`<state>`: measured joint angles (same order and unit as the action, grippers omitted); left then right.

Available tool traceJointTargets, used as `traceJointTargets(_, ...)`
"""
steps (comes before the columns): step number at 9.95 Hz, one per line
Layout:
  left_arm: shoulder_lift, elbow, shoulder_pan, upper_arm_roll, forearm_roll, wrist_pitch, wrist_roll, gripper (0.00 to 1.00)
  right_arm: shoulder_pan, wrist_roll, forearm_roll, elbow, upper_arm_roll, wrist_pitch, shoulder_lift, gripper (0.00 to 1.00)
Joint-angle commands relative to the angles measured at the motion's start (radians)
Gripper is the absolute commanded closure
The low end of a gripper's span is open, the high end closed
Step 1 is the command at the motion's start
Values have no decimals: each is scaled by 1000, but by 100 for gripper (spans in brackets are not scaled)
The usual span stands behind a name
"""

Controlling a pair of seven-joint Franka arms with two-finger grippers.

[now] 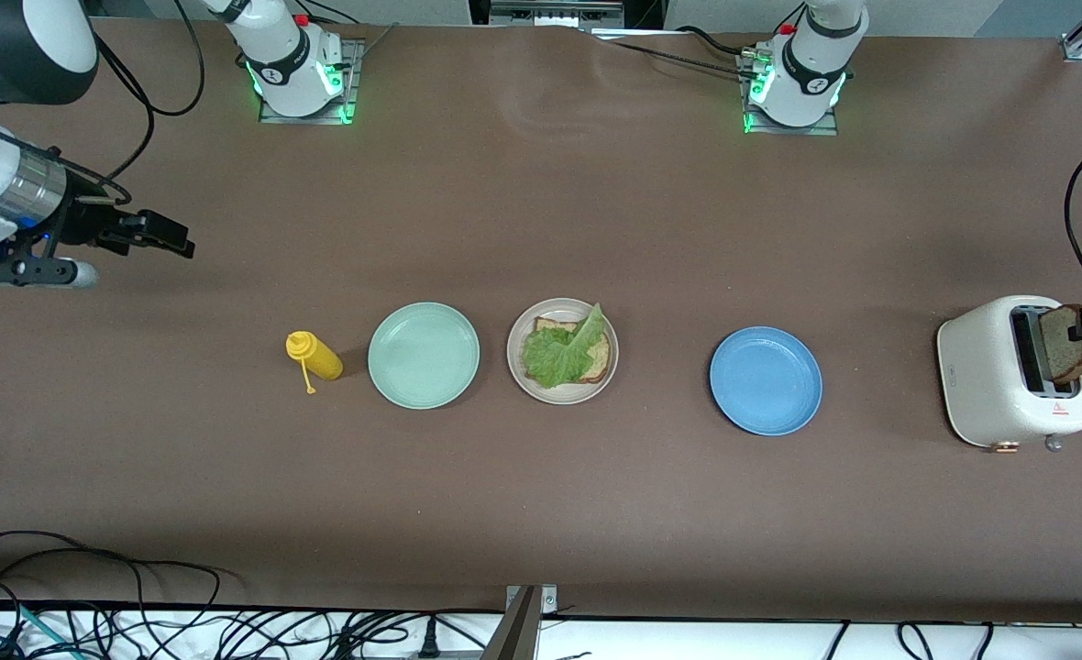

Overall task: Make sandwich on beige plate with both arms
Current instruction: 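Grasp the toast slice in the toaster with the left gripper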

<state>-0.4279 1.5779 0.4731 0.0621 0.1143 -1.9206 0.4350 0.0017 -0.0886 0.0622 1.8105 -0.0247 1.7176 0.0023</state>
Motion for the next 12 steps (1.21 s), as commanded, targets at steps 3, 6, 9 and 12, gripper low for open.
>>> traceJointTargets(3,124,-24,2,24,2,161,-2,100,-193,-40,-30,-16,-162,-64,-44,0)
traceJointTargets(6,216,-64,-25,67,-4,334,-4,100,-189,35,-33,-29,-87,-96,-39,0)
traceJointTargets(9,202,-98,-30,217,-71,431,-80,100,-178,30,-45,-82,-86,-114,-39,0)
traceJointTargets(12,143,-90,-75,335,-253,474,-293,100,-178,26,-45,-114,-84,-179,-39,0)
